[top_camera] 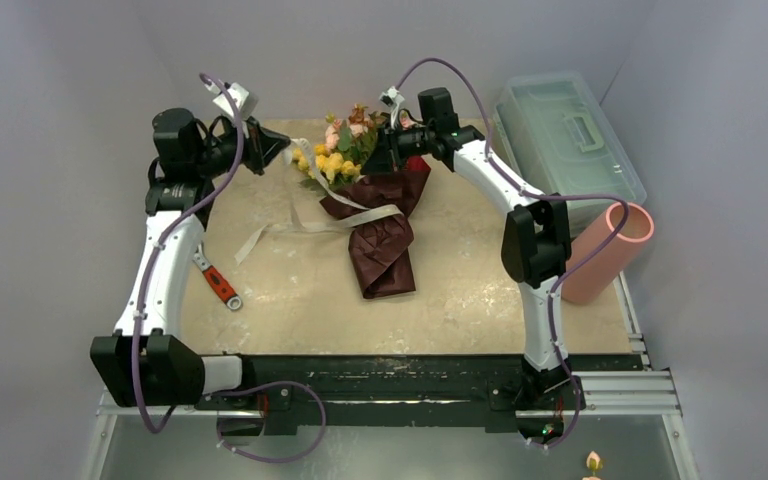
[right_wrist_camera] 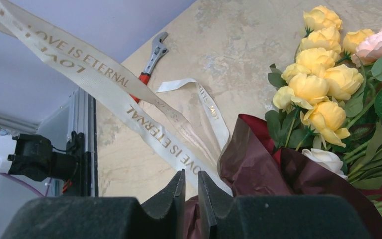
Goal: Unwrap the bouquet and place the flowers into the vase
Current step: Untie the ribbon from the wrapping paper.
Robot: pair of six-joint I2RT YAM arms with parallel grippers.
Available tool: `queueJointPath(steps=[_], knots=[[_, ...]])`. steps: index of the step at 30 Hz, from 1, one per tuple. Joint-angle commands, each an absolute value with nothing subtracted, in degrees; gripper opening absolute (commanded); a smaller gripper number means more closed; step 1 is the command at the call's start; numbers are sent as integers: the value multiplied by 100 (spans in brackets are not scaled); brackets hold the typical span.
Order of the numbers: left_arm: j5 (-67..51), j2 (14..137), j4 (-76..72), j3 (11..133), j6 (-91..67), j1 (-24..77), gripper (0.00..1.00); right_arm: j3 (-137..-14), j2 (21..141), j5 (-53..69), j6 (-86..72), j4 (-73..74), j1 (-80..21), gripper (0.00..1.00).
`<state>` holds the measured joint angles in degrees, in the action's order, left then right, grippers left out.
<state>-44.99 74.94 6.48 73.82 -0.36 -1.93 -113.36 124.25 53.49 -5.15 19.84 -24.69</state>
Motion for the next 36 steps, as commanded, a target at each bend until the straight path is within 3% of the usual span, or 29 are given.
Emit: queueJointPath(steps=[1,11,21,22,24,25,28,30,32,36], knots=[[-4834,7020,2054,7594,1197,-229,0,-11516,12109,5425,-194,2225,-2442,19],[-4084,5836,5422,7025,4552,-229,0,-11567,12184,5401,-35,2494,-2441,20],[-3115,5711,6006,5654,6015,-229,0,-11632,12222,5388,202,2706,-2443,22],[-3030,5766,5854,5574,5956,-229,4,-11614,12210,5369,241,2750,-2441,23],[-2950,6024,5590,5583,5722,-229,27,-11578,12200,5336,299,2829,-2438,25],[-2892,6187,5403,5616,5519,-229,33,-11564,12192,5329,319,2856,-2443,27],[-2611,6795,4472,5740,4536,-229,38,-11514,12183,5293,351,2896,-2438,29],[-2377,7206,3843,5789,4121,-229,47,-11509,12160,5270,357,2920,-2437,31],[-1901,7693,3302,5828,3850,-220,57,-11496,12143,5228,371,2939,-2435,32],[-1183,8609,2521,5982,3736,-220,65,-11505,12100,5144,433,3032,-2418,33]])
